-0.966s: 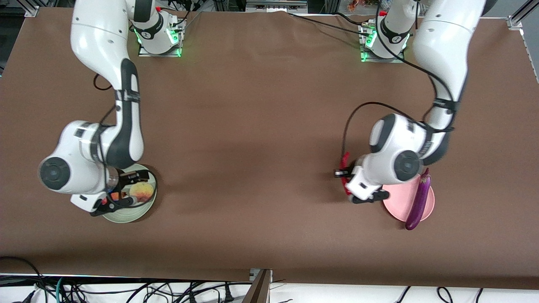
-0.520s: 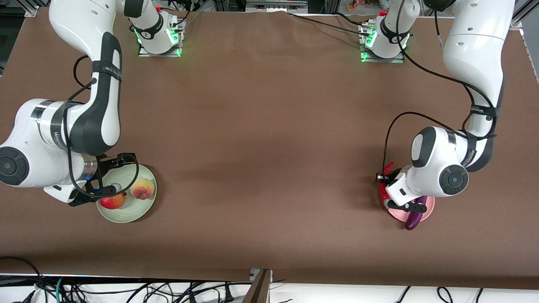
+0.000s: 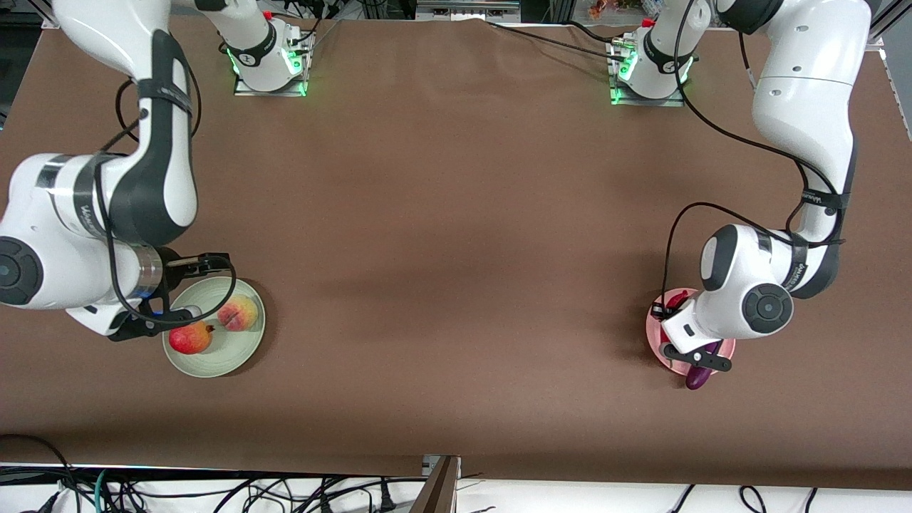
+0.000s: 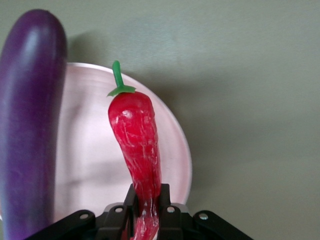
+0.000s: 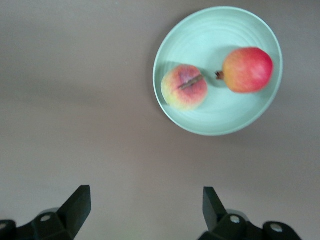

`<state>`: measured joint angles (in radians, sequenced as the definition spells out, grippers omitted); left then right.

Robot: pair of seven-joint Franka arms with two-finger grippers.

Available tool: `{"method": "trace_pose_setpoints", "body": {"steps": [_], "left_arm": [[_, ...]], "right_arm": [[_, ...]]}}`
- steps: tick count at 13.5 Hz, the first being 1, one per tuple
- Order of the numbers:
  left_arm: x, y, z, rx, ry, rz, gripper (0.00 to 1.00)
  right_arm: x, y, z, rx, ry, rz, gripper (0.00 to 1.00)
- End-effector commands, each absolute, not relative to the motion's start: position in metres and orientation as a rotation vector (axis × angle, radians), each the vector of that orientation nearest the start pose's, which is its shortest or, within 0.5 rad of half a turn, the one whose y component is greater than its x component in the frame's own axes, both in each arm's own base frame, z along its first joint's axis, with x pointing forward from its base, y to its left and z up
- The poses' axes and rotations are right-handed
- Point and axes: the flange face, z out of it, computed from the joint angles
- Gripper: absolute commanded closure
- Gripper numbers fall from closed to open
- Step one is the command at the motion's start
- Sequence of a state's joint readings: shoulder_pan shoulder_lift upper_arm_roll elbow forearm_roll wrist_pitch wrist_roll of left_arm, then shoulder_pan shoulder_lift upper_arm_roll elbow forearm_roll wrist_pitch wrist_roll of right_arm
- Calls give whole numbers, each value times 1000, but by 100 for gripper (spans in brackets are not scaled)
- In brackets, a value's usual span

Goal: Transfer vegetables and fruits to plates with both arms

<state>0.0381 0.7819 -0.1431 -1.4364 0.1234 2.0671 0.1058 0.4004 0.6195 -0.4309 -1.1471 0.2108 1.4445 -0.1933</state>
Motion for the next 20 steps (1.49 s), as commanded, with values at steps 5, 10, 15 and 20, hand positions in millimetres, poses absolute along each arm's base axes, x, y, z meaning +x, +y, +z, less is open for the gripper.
{"method": "trace_pose_setpoints", "body": {"steps": [5, 10, 15, 20], "left_arm": [[714, -31, 205, -3120, 383, 196, 0], [714, -48, 262, -3145, 365, 166, 0], [683, -55, 404, -3147, 324, 216, 0], [609, -36, 549, -3139, 223, 280, 0]], "right_arm": [[579, 41, 531, -3084, -212, 337, 0], [546, 30, 555, -3162, -253, 311, 0], [534, 7, 585, -3230, -218, 289, 0], [530, 5, 579, -3196, -259, 351, 0]]}}
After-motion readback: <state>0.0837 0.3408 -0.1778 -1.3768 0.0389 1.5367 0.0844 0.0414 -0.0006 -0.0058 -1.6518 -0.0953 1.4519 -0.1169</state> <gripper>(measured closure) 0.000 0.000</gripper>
